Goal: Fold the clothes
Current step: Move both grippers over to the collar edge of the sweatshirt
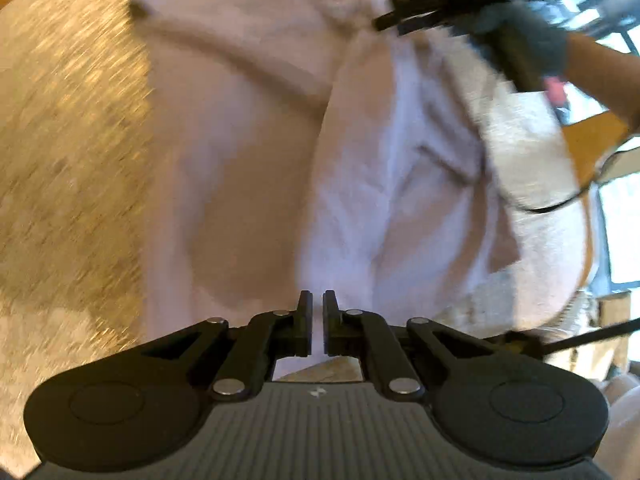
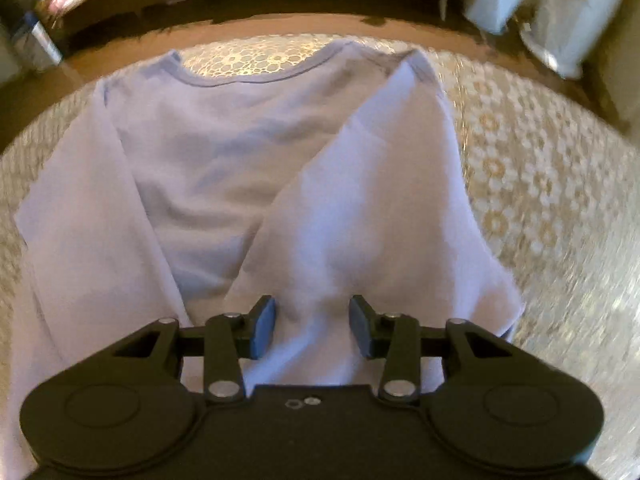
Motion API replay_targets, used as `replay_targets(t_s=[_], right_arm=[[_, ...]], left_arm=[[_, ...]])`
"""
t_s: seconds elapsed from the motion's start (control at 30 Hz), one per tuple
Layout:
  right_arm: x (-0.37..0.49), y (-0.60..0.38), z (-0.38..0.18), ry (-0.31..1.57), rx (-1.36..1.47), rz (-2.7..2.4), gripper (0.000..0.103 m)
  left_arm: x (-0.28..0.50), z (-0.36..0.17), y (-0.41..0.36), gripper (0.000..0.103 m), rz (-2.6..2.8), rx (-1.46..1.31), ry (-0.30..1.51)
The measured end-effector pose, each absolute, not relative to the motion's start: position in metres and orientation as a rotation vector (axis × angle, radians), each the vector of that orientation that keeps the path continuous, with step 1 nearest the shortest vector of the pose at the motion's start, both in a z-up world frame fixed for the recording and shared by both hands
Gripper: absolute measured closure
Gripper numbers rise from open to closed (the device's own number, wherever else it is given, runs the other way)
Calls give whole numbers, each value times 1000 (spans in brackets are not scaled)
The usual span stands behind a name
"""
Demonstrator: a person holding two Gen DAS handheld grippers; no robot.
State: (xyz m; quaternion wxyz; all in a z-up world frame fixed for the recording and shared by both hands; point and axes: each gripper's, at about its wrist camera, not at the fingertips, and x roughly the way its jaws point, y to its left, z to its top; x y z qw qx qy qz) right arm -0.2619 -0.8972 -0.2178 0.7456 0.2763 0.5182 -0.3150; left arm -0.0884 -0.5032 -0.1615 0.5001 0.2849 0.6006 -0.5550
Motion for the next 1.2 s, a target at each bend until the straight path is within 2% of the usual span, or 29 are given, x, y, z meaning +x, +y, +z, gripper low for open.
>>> replay_targets(t_s=[0.27, 0.37, 0.43, 0.67, 0.8, 0.93, 1.07, 1.2], right_arm=[[-265, -902, -207, 1113, 591, -602, 0], [-255, -899, -205, 1140, 571, -535, 0], [-249, -897, -204, 1156, 558, -490, 0], [-230, -882, -213, 1220, 460, -466, 0], [-245, -896, -211, 1141, 612, -530, 0], [-256, -905, -198, 978, 686, -526, 0], [-254, -910, -215, 1051, 688, -523, 0], [-266, -936, -199, 972, 658, -584, 0]], left_arm=[[-88, -172, -523, 100, -1304, 715, 1473], [-91, -177, -550, 94, -1326, 708, 1450], [-95, -183, -568, 87, -1342, 712, 1433], [-106, -199, -593, 85, -1361, 745, 1432], [-111, -214, -593, 85, -1344, 781, 1452], [-113, -217, -593, 85, -1338, 797, 1455], [-112, -210, -602, 85, -1350, 810, 1432], [-92, -192, -633, 85, -1371, 753, 1336]])
